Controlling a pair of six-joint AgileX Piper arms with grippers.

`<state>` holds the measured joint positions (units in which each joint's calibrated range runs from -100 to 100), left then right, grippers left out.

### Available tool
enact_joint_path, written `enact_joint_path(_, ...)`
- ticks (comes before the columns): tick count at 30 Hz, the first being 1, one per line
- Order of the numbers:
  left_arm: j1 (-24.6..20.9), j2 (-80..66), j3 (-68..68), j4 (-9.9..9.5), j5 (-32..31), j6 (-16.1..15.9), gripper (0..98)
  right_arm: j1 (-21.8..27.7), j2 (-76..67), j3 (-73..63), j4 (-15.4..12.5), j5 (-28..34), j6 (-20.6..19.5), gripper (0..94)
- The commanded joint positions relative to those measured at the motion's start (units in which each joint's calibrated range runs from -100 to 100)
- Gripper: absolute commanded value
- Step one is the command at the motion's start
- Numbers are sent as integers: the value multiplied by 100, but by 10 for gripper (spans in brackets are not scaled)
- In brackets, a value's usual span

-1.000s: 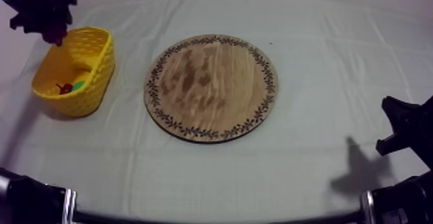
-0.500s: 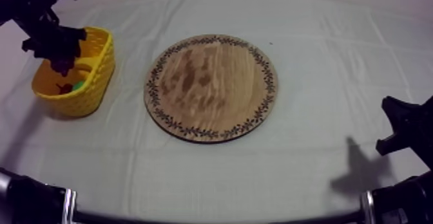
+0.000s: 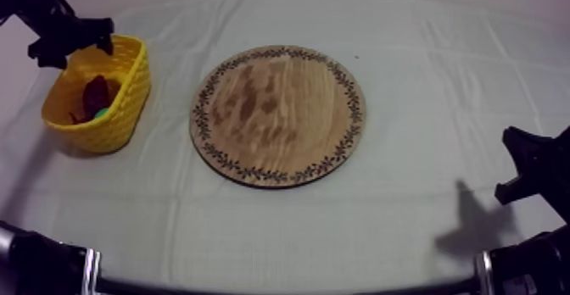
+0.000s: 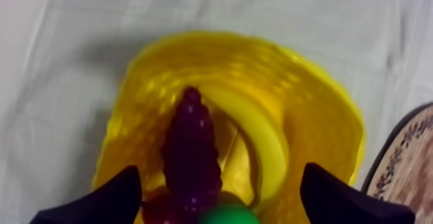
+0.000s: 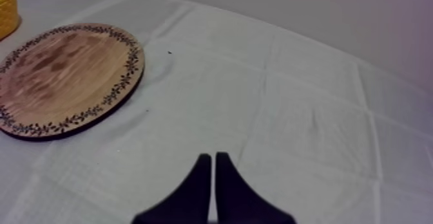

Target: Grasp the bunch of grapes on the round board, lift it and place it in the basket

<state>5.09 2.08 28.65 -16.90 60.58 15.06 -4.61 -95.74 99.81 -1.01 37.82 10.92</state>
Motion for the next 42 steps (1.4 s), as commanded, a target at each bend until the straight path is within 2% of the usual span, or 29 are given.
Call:
enact_joint_path(1,-32,-142,-1,2,-144,13,881,2,-1,-3,1,0,0,4)
enact_joint_path(8,-285,-1263,470,45,-1004,-147,634,2,-1,-3,1,0,0,4)
enact_joint_path(11,-440,-1961,961,101,-1546,-309,467,2,-1,-3,1,0,0,4)
enact_joint_path(14,-528,-2723,1543,125,-2008,-467,219,2,-1,-3,1,0,0,4)
enact_joint_path(17,-542,-3504,2074,133,-2234,-565,97,2,-1,-3,1,0,1,4)
enact_joint_path(21,-538,-4539,2594,184,-2259,-601,41,2,-1,-3,1,0,0,4)
enact_joint_path(25,-612,-5599,2898,427,-2204,-810,17,2,-1,-3,1,0,3,4)
enact_joint_path(31,-535,-6724,3817,579,-2361,-1004,7,2,-1,-3,1,0,0,4)
enact_joint_path(38,-659,-8036,5718,1128,-3286,-1462,2,2,-1,-3,1,0,0,4)
enact_joint_path(42,-696,-8616,6509,1450,-3573,-1815,0,2,-1,-3,1,0,2,4)
